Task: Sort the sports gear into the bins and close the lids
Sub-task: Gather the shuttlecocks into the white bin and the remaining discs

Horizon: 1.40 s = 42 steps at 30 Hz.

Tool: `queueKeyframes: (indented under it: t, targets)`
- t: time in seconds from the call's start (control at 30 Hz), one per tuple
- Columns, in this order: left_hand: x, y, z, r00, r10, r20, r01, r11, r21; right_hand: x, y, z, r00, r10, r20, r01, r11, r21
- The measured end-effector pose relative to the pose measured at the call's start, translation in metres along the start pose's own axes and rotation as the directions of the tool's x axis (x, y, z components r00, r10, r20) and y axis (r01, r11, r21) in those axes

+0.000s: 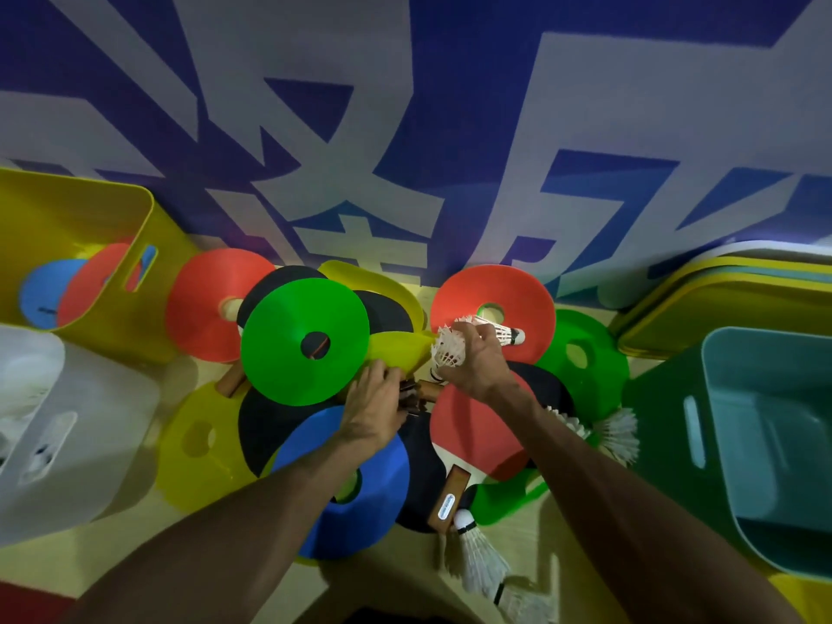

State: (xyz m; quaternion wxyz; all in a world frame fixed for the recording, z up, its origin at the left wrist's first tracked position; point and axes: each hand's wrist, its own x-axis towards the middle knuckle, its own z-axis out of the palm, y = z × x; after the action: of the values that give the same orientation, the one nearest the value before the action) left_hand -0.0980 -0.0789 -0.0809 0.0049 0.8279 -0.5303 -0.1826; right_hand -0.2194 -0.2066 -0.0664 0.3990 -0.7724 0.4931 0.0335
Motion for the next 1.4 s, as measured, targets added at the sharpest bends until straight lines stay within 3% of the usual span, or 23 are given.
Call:
queueKeyframes:
  t: [0.2, 0.4, 0.57, 0.73, 0.87, 1.03, 1.2, 1.4]
  targets:
    - [-0.007, -0.007, -0.019, 0.998, -0.057, -0.020, 0.049, 0.957, -0.285, -0.013, -0.012, -0.009, 0.998, -0.018, -0.068, 0.023, 0.997, 0.073]
    - [-0.018, -0.009, -0.061, 0.970, -0.193, -0.147, 0.055, 0.764, -0.643, -0.036, -0.034, -0.032, 0.983, -0.040, -0.178, 0.076, 0.977, 0.198]
    - [-0.032, -0.029, -0.122, 0.923, -0.292, -0.249, -0.025, 0.602, -0.798, -0.048, -0.078, -0.044, 0.962, -0.049, -0.269, 0.129, 0.948, 0.291]
    - [-0.059, -0.083, -0.182, 0.828, -0.432, -0.358, -0.124, 0.482, -0.867, -0.047, -0.162, -0.046, 0.955, -0.162, -0.250, 0.242, 0.912, 0.331]
    - [-0.092, -0.141, -0.218, 0.729, -0.561, -0.391, -0.129, 0.449, -0.884, -0.050, -0.245, -0.022, 0.930, -0.275, -0.244, 0.351, 0.861, 0.369]
    - [-0.142, -0.226, -0.233, 0.674, -0.661, -0.330, -0.125, 0.338, -0.933, -0.062, -0.337, 0.051, 0.912, -0.388, -0.133, 0.405, 0.805, 0.434]
    - [-0.189, -0.301, -0.230, 0.584, -0.761, -0.281, -0.086, 0.287, -0.954, -0.079, -0.405, 0.139, 0.912, -0.407, -0.060, 0.378, 0.773, 0.510]
    - [-0.223, -0.370, -0.215, 0.589, -0.777, -0.225, 0.042, 0.307, -0.951, -0.085, -0.437, 0.199, 0.895, -0.440, 0.079, 0.380, 0.842, 0.382]
